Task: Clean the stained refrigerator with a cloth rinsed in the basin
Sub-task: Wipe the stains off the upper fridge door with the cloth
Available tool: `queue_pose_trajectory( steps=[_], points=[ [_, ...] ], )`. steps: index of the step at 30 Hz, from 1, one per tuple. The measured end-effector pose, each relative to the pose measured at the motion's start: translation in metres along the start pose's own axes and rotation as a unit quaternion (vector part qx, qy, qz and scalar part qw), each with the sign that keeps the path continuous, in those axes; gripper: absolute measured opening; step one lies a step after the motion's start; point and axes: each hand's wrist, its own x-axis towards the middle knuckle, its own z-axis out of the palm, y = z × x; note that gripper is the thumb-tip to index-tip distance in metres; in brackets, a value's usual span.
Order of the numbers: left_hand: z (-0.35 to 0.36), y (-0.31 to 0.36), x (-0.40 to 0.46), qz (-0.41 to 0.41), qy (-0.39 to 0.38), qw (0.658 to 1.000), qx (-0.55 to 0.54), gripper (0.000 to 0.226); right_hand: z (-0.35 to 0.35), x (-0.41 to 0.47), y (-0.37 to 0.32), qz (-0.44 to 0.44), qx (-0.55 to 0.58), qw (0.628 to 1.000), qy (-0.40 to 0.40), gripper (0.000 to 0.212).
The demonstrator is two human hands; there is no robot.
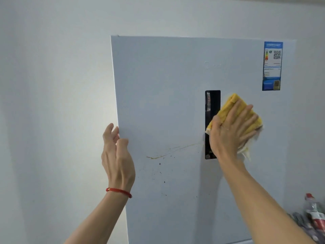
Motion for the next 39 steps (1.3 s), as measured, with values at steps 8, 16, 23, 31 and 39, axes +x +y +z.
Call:
queue_pose_trajectory(
  steps=[8, 16, 23, 31, 39],
  points=[
    [-0.012, -0.007, 0.001, -0.031, -0.012, 0.995, -0.097, 0.051, 0.053, -0.127, -0.150, -0.409, -0.012, 0.912, -0.035, 0.064],
    [0.014, -0.014, -0.025, 0.212, -0.022, 0.969, 0.122, 0.057, 0.015, -0.043, -0.022, -0.394, -0.077, 0.916, -0.004, 0.067],
    [0.081, -0.001, -0.046, 0.335, -0.157, 0.908, 0.197, 0.050, -0.016, 0.033, 0.094, -0.144, -0.075, 0.986, -0.037, 0.077],
    [0.044, 0.000, -0.030, 0.302, -0.100, 0.907, 0.276, 0.048, -0.028, 0.077, 0.125, 0.230, 0.087, 0.969, 0.001, 0.071],
    [0.100, -0.003, -0.060, 0.347, -0.143, 0.897, 0.235, 0.051, -0.009, -0.002, 0.021, -0.252, -0.053, 0.966, -0.030, 0.070]
  ],
)
